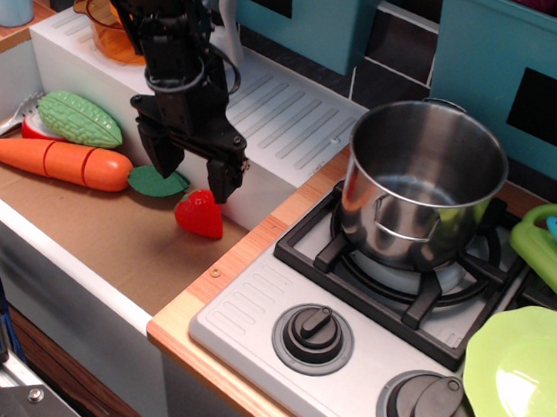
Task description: Put strawberry in pot
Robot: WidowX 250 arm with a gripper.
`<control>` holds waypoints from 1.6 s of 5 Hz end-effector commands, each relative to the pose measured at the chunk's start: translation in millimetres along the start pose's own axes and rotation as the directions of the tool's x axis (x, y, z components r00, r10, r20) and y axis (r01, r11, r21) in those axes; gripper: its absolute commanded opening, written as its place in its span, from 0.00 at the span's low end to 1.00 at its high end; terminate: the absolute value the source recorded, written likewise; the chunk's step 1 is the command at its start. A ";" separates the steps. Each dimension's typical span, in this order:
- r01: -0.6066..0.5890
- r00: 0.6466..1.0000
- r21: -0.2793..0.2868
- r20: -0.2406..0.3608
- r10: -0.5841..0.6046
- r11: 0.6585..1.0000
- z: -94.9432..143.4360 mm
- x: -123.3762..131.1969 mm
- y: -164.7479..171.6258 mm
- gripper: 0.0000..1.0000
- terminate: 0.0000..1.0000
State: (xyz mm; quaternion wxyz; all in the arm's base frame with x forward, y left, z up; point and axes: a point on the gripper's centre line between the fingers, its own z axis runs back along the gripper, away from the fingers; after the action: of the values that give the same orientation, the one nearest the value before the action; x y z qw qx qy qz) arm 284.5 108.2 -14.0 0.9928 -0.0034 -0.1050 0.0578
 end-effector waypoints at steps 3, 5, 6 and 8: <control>0.048 0.992 0.015 0.116 -0.050 0.999 -21.2 11.8 14.8 1.00 0.00; 0.049 0.988 -0.017 0.144 -0.046 0.999 -36.3 6.1 19.2 1.00 0.00; 0.045 0.987 -0.045 0.153 -0.037 0.998 -45.6 3.9 20.5 1.00 0.00; 0.009 0.986 -0.067 0.166 0.003 0.998 -53.8 -0.5 18.9 0.00 0.00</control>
State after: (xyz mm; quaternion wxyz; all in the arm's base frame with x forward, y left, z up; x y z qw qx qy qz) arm 287.7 122.9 -72.1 0.9831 -0.0376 -0.1685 0.0613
